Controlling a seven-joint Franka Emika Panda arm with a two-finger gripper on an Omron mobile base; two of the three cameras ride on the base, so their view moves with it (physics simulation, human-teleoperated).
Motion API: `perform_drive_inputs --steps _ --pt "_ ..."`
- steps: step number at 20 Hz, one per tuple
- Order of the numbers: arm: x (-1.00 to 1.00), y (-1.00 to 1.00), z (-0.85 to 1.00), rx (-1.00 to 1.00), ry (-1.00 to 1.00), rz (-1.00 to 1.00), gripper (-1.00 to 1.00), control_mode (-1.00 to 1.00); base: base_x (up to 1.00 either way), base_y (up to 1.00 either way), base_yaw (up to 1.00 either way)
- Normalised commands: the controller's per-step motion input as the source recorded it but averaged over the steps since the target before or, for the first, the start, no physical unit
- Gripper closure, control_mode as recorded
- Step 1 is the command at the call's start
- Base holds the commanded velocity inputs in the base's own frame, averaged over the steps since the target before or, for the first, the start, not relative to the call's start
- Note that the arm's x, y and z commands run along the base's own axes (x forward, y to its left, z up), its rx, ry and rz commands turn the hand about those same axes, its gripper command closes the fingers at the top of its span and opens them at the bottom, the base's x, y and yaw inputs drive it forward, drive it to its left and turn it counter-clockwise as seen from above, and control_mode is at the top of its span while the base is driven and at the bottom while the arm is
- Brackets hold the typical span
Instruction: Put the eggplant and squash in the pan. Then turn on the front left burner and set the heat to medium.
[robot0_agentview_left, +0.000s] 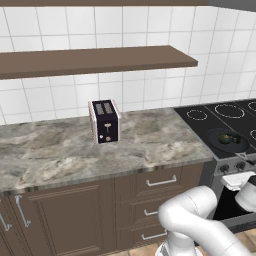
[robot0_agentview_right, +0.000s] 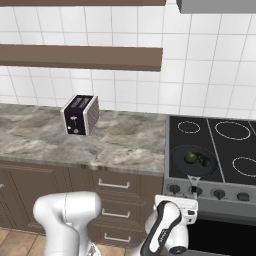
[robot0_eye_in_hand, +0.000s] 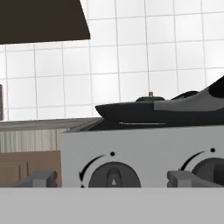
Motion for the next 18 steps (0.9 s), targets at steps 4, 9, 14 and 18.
perform_drive_inputs --steps 4,9,14,18 --pt "0.20 0.10 -0.01 0.00 0.02 0.01 -1.00 -1.00 0.00 0.00 0.00" --pt "0.18 0.04 -0.05 0.00 0.01 0.04 -1.00 -1.00 0.00 0.00 0.00" --pt "0.03 -0.07 -0.25 0.00 0.00 0.05 -1.00 -1.00 0.00 0.00 0.00" --pt "0.00 -0.13 -0.21 0.00 0.00 0.02 -1.00 -1.00 0.00 0.00 0.00"
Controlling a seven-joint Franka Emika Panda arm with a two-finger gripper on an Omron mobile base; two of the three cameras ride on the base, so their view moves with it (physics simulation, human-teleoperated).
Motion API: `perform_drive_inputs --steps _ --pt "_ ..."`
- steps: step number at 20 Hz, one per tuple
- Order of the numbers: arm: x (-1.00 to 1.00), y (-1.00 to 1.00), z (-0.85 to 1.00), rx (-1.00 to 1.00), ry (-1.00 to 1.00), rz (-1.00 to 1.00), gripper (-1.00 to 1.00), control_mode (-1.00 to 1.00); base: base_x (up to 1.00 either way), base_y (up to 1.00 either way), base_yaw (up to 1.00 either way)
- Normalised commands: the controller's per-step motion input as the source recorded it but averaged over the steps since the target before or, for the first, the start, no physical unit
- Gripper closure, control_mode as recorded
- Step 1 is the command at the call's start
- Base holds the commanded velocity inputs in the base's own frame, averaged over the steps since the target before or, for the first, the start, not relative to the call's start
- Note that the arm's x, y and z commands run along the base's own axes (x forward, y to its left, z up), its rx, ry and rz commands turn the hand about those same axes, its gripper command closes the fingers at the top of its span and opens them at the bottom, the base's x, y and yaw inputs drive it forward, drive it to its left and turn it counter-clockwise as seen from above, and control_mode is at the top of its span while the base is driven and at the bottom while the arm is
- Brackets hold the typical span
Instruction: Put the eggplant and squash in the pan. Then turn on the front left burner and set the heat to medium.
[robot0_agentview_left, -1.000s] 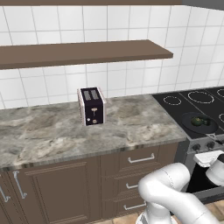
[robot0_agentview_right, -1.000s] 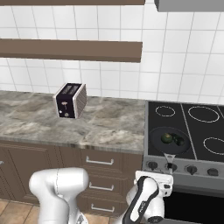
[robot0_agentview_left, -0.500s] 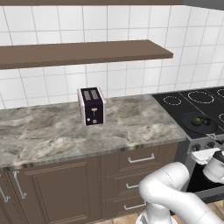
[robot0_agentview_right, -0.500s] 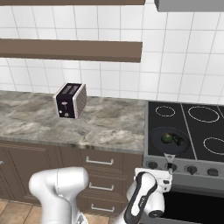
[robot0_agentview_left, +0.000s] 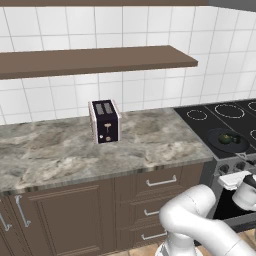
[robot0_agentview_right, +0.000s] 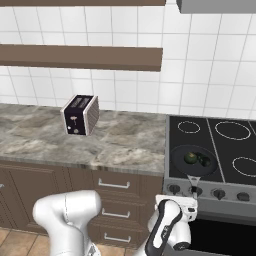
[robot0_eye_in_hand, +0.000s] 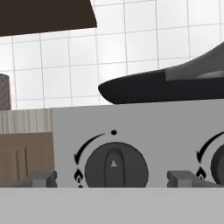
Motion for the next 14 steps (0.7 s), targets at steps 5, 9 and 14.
perform_drive_inputs --steps 5,9,14 --pt "0.05 -0.22 -0.02 0.00 0.00 0.00 -1.00 -1.00 0.00 0.00 0.00" --pt "0.04 -0.02 0.00 0.00 0.00 0.00 -1.00 -1.00 0.00 0.00 0.00" --pt "-0.01 0.09 0.00 0.00 0.00 0.00 -1.00 -1.00 0.00 0.00 0.00"
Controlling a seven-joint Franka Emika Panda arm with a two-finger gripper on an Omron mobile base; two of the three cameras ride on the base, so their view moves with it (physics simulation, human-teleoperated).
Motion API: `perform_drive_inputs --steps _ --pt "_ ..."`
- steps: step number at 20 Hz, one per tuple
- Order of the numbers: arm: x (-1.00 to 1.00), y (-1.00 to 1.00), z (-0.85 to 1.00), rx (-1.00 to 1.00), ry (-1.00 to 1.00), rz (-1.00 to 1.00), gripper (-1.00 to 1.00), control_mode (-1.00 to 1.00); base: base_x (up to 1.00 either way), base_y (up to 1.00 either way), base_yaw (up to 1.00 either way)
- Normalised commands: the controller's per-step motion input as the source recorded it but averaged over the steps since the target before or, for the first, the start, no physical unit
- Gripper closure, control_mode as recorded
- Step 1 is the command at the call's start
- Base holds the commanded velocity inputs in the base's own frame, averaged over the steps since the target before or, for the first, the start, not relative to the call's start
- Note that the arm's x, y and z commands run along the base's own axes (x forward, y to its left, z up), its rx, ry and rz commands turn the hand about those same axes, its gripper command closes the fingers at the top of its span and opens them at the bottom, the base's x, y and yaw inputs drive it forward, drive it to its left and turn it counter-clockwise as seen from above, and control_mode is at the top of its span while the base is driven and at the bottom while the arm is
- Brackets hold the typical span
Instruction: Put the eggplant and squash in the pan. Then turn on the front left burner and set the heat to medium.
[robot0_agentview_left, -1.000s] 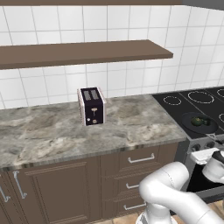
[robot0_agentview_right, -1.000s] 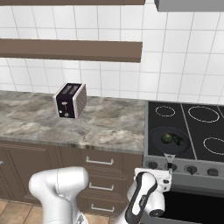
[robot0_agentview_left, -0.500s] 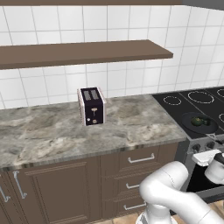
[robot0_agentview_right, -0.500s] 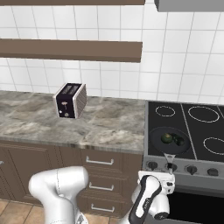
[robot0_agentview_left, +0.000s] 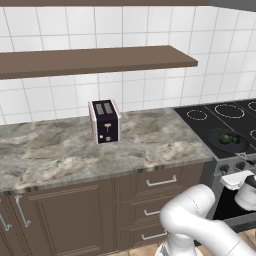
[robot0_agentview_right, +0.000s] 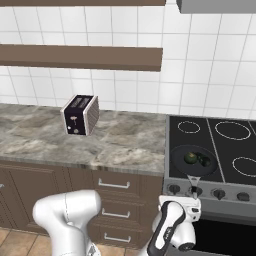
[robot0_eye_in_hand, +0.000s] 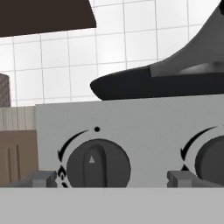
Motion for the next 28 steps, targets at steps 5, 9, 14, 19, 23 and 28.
perform_drive_inputs --steps 5,9,14,19,23,28 --pt "-0.02 0.15 0.00 0.00 0.00 0.00 -1.00 -1.00 0.00 0.00 0.00" --pt "0.06 0.06 0.02 0.00 0.00 0.00 -1.00 -1.00 0.00 0.00 0.00" --pt "0.10 0.00 0.07 0.00 0.00 0.00 -1.00 -1.00 0.00 0.00 0.00" --pt "0.09 0.00 0.01 0.00 0.00 0.00 -1.00 -1.00 0.00 0.00 0.00" --pt "0.14 0.00 0.00 0.00 0.00 0.00 -1.00 -1.00 0.00 0.00 0.00" --pt "0.11 0.00 -0.04 0.00 0.00 0.00 -1.00 -1.00 0.00 0.00 0.00"
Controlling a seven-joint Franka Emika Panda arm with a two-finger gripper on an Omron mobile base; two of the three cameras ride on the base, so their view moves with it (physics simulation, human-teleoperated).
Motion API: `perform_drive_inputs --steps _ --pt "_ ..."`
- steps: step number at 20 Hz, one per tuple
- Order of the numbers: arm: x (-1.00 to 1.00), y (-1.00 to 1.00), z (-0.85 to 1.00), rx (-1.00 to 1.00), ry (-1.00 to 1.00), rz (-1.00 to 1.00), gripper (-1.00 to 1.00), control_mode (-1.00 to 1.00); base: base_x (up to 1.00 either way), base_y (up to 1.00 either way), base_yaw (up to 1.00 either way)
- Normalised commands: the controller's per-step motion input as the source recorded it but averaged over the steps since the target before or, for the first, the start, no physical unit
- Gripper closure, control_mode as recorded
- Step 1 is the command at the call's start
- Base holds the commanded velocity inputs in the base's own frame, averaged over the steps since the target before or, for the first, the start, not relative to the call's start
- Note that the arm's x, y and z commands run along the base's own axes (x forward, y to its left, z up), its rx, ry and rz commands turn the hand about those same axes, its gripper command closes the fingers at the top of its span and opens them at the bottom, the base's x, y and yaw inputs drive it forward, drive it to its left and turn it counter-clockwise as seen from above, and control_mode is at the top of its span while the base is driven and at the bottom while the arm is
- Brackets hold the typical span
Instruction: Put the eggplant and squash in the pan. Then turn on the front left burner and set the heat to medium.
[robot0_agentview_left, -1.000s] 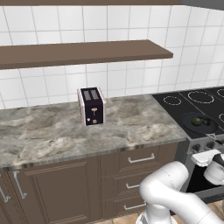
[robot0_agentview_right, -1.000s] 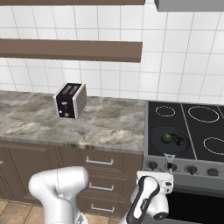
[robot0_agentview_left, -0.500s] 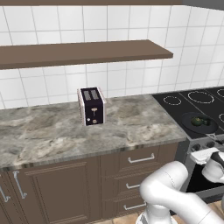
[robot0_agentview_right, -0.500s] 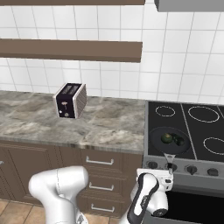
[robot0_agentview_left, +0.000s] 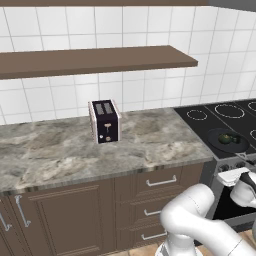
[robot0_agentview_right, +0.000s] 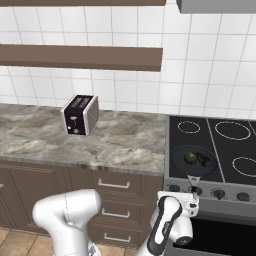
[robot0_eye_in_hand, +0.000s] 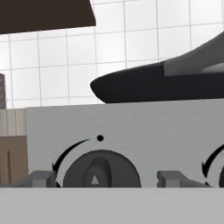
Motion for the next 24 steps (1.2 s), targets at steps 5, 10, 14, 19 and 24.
perform_drive_inputs --steps 5,10,14,19,24 --pt "0.00 0.00 0.00 0.00 0.00 0.00 -1.00 -1.00 0.00 0.00 0.00" --pt "0.00 0.00 0.00 0.00 0.00 0.00 1.00 -1.00 0.00 0.00 0.00" --pt "0.00 0.00 0.00 0.00 0.00 0.00 1.00 -1.00 0.00 0.00 0.00" --pt "0.00 0.00 0.00 0.00 0.00 0.00 1.00 -1.00 0.00 0.00 0.00" --pt "0.00 0.00 -0.03 0.00 0.00 0.00 1.00 -1.00 0.00 0.00 0.00"
